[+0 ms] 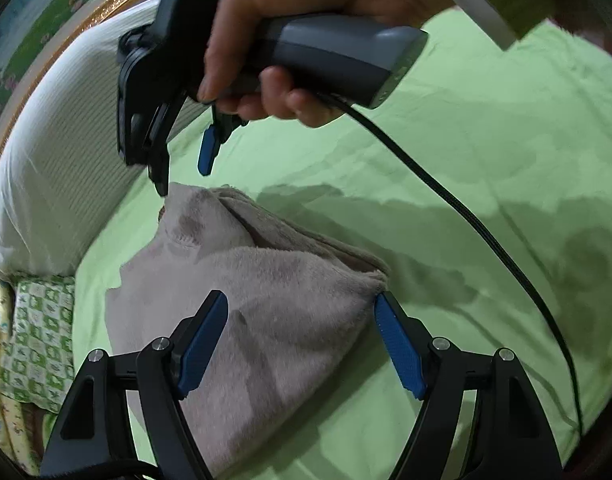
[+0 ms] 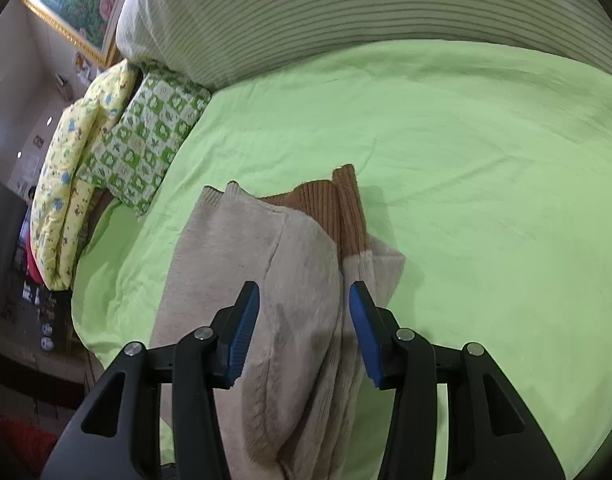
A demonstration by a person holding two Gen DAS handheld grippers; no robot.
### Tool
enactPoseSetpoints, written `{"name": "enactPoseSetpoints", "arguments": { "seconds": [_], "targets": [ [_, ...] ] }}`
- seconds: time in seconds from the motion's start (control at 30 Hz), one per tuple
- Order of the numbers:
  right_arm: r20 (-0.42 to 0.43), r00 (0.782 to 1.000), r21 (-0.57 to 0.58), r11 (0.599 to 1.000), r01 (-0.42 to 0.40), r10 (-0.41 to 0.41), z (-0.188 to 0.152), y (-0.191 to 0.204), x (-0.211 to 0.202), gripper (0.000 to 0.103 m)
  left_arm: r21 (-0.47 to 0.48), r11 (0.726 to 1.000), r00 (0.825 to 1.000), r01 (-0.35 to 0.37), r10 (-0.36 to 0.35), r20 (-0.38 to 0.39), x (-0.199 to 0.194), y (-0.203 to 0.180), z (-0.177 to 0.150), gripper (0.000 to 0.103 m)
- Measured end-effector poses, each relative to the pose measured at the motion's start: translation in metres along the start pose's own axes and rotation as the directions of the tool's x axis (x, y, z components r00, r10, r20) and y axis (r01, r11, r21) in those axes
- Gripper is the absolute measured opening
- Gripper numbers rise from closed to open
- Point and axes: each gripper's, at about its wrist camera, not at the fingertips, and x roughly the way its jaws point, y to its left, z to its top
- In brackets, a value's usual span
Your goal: Fold small clothes
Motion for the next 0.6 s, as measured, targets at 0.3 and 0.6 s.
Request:
{"name": "enactPoseSetpoints", "arguments": {
  "seconds": [0.3,0.6],
  "targets": [
    [-0.087,0.996,-0.074,0.997,0.008,-0.014,0.010,-0.003,0.041,0.013,-0.072,0.996,0.996,0.061,-0.065,-0.056,0.022,0.001,0.008,0.011],
    [0.016,0.999,-0.139,0.989,-0.048,0.051,0.041,0.003,0.010,0.009,-0.222,0.963,0.988,0.156,-0.153,0.029,0.014,0.037,0.033,0.007]
  ]
}}
